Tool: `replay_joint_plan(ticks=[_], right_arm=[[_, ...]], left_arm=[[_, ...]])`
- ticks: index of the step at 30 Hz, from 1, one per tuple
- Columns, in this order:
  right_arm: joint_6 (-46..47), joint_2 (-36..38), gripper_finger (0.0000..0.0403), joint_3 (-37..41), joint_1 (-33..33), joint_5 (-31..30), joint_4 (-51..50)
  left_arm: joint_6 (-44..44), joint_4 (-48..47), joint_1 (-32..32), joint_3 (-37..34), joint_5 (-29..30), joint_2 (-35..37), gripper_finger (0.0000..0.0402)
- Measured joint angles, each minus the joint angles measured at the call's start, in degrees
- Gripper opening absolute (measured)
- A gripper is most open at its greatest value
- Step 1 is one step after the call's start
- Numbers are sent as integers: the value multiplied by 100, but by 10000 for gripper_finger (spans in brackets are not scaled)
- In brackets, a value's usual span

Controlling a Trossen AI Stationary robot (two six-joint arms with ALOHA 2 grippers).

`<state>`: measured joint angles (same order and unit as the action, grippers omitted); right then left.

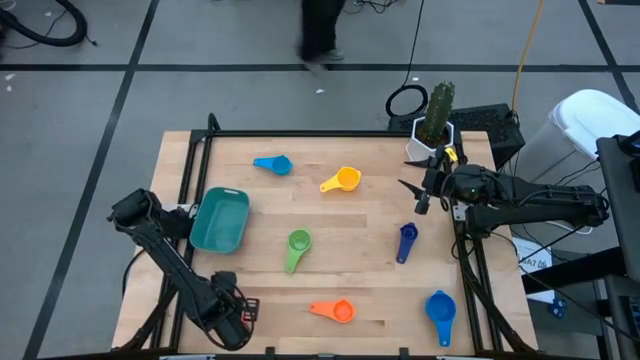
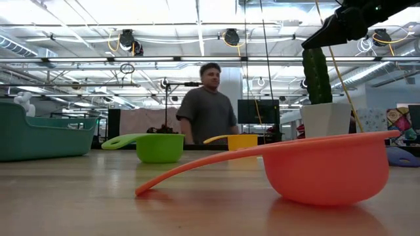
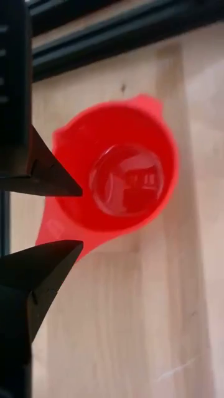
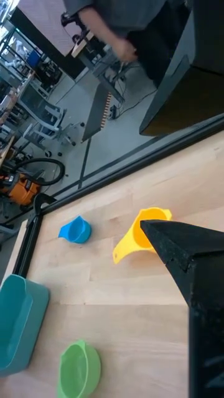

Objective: Nest measuring cups in basket
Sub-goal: Move the red measuring cup to the center of the table

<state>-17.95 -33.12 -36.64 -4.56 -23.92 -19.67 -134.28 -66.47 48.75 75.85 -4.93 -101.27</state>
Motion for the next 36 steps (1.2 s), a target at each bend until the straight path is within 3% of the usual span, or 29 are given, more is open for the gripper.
replay_joint_plan(ticks=[22,36], right_arm=[[373,1,224,0,0,7,-343],[376,0,224,0,0,2,-416]], left_arm=[[-8,-364,-344,-58,52,4,127],[-23,1052,-374,-1057,46,4,127]])
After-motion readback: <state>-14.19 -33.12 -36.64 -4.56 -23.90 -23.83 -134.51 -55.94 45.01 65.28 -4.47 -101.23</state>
